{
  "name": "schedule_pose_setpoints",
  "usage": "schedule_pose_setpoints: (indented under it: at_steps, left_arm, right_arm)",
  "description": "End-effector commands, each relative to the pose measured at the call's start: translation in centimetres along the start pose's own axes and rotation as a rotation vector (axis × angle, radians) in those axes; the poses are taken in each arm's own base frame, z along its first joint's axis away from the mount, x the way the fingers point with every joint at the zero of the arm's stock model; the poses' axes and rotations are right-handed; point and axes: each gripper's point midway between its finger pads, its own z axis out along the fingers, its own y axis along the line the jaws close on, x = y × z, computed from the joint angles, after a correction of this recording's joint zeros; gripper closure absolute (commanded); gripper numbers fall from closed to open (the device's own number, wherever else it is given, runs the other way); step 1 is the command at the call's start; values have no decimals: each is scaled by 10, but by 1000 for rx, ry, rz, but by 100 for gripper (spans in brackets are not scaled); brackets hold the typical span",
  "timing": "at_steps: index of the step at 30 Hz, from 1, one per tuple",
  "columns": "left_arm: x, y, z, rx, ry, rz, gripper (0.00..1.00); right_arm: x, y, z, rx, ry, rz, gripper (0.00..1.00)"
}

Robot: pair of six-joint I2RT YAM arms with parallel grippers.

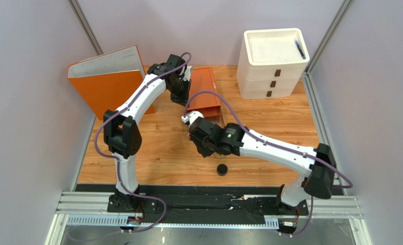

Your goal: Organize the makeup

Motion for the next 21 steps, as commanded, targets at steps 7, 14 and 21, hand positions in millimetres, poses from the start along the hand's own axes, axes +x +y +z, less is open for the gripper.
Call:
schedule_pose_setpoints:
  at_steps: [7, 14, 21]
  left_arm:
    - [25, 39, 6, -158, 123, 3, 100]
    - [26, 40, 6, -160, 126, 4, 100]
    - [26, 43, 4, -174, 128, 12, 100]
  right_arm:
    - [-57, -65, -42, 177, -210, 86, 100]
    - [-76, -76, -5, 221, -151, 71, 98]
    - [-75, -88, 14, 290, -76, 135, 92]
